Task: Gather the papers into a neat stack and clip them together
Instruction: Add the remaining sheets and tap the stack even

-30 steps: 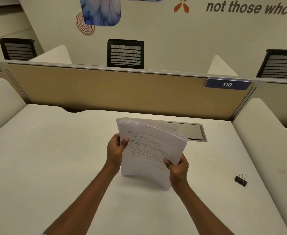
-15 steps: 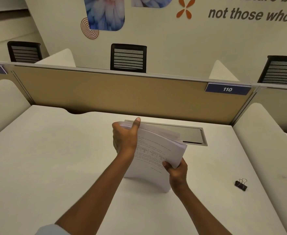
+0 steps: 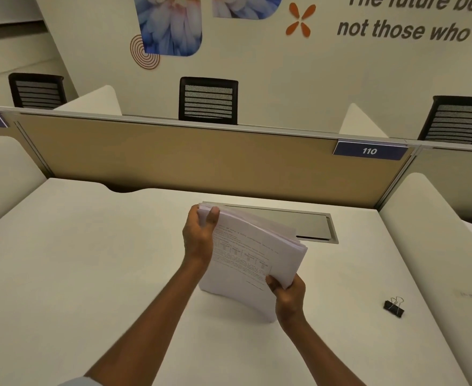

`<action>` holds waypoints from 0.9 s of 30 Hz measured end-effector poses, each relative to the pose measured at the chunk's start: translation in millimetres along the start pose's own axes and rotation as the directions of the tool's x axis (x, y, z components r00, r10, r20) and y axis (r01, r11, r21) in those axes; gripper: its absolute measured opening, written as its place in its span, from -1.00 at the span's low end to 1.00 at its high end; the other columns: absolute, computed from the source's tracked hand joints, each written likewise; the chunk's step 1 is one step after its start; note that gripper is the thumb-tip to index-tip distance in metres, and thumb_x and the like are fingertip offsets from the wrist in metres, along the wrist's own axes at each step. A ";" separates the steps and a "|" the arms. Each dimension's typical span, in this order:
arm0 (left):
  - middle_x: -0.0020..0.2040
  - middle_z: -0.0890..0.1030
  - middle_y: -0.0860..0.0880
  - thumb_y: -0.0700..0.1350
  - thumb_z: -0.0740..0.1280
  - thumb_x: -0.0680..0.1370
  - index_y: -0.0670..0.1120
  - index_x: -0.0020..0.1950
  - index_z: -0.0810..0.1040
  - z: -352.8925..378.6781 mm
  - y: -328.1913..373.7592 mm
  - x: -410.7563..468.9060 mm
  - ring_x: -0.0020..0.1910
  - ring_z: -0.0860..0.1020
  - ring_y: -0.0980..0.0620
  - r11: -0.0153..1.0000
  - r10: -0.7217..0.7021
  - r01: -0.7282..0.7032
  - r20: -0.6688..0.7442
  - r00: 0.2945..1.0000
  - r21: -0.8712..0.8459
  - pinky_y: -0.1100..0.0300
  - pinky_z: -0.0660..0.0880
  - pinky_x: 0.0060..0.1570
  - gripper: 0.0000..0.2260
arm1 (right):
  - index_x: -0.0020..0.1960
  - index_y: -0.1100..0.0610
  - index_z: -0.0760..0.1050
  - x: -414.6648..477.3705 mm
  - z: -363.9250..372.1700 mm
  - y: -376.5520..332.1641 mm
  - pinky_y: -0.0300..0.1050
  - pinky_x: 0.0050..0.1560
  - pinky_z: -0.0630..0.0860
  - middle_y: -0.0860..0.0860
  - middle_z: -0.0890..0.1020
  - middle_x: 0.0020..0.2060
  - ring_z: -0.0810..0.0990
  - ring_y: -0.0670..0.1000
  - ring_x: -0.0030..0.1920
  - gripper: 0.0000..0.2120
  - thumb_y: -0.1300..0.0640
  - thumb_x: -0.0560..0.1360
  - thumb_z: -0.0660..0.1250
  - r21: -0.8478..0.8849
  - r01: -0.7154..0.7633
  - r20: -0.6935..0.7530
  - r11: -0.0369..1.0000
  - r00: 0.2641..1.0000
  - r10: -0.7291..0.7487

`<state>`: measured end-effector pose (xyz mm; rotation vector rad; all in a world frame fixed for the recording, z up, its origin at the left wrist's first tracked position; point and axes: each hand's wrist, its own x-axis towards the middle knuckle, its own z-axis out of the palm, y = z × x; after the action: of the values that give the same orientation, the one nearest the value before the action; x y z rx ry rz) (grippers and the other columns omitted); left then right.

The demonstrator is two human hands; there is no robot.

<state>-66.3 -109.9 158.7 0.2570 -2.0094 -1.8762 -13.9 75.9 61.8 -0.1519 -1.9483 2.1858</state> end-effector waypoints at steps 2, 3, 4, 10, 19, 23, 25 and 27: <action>-0.11 0.57 -0.02 0.46 0.36 0.23 -0.14 0.18 0.43 -11.7 -7.4 8.5 -0.18 0.59 0.09 0.990 0.032 -0.012 0.141 0.989 -0.139 0.21 0.54 -0.25 -0.20 | -0.08 0.07 0.57 -1.1 0.7 0.5 -0.17 -0.22 0.62 0.11 0.67 -0.13 0.66 0.05 -0.14 -0.78 0.23 0.27 0.38 0.022 -0.002 -0.003 1.000 1.000 0.002; -0.09 0.58 -0.02 0.44 0.42 0.17 -0.14 0.24 0.41 -17.2 -10.4 14.6 -0.18 0.60 0.11 0.984 0.029 0.008 0.203 0.979 -0.178 0.24 0.55 -0.25 -0.13 | -0.08 0.08 0.57 -1.0 1.0 0.4 -0.20 -0.23 0.62 0.11 0.67 -0.12 0.67 0.02 -0.14 -0.77 0.24 0.27 0.38 0.035 -0.003 -0.003 0.999 1.000 0.003; -0.08 0.59 -0.02 0.42 0.46 0.12 -0.13 0.27 0.41 -22.0 -13.8 21.6 -0.17 0.60 0.09 0.980 0.018 0.035 0.264 0.964 -0.195 0.24 0.55 -0.23 -0.09 | -0.08 0.09 0.57 -0.5 1.0 0.4 -0.22 -0.23 0.61 0.11 0.67 -0.12 0.67 -0.02 -0.14 -0.77 0.25 0.27 0.38 0.046 -0.004 -0.004 0.999 1.000 0.004; -0.05 0.67 -0.15 0.23 0.59 0.11 -0.10 0.06 0.62 -27.2 -28.7 39.1 -0.04 0.64 -0.15 0.975 -0.133 0.213 0.593 0.794 -0.067 0.01 0.58 -0.09 -0.36 | -0.01 0.14 0.58 2.9 -2.4 3.9 -0.18 -0.19 0.62 0.10 0.69 -0.09 0.68 0.02 -0.09 -0.71 0.25 0.27 0.41 0.018 -0.014 0.025 1.000 1.000 0.014; -0.04 0.71 -0.06 0.09 0.59 0.13 -0.07 0.08 0.64 -17.8 -36.2 17.8 -0.04 0.67 -0.09 0.983 -0.159 0.184 0.464 0.871 -0.008 0.14 0.63 -0.17 -0.43 | -0.17 0.00 0.62 8.3 0.0 1.6 -0.25 -0.23 0.61 -0.03 0.71 -0.20 0.68 -0.01 -0.14 -0.79 0.21 0.22 0.41 -0.061 -0.111 -0.033 0.992 0.993 0.109; -0.11 0.72 0.02 0.12 0.62 0.12 0.08 -0.06 0.67 -24.8 -32.6 3.7 -0.13 0.69 -0.02 0.984 -0.140 0.172 0.431 0.891 -0.036 0.18 0.63 -0.27 -0.57 | -0.20 0.02 0.63 7.8 -2.6 -0.7 -0.27 -0.25 0.60 -0.10 0.71 -0.27 0.69 -0.07 -0.22 -0.79 0.24 0.21 0.41 -0.057 -0.092 -0.033 0.994 0.995 0.091; -0.12 0.73 0.02 -0.06 0.59 0.19 0.11 -0.12 0.69 -28.2 -35.1 -4.2 -0.14 0.69 -0.02 0.981 -0.144 0.186 0.409 0.901 -0.063 0.17 0.63 -0.26 -0.70 | -0.21 0.02 0.64 7.8 -6.2 0.2 -0.23 -0.24 0.61 -0.08 0.72 -0.29 0.69 -0.05 -0.21 -0.80 0.24 0.21 0.42 -0.075 -0.078 -0.016 0.994 0.997 0.077; -0.09 0.73 -0.03 -0.05 0.59 0.15 0.04 -0.07 0.68 -31.5 -42.4 -12.5 -0.11 0.69 -0.05 0.974 -0.176 0.218 0.386 0.906 -0.067 0.09 0.64 -0.17 -0.63 | -0.21 0.00 0.64 7.4 -10.1 3.2 -0.21 -0.23 0.60 -0.06 0.72 -0.29 0.68 0.01 -0.19 -0.79 0.25 0.22 0.41 -0.097 -0.076 0.014 0.992 0.997 0.078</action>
<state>-47.7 -138.0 116.1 0.0718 -2.1814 -2.3030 -19.2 87.0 57.9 -0.2268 -2.0921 2.1477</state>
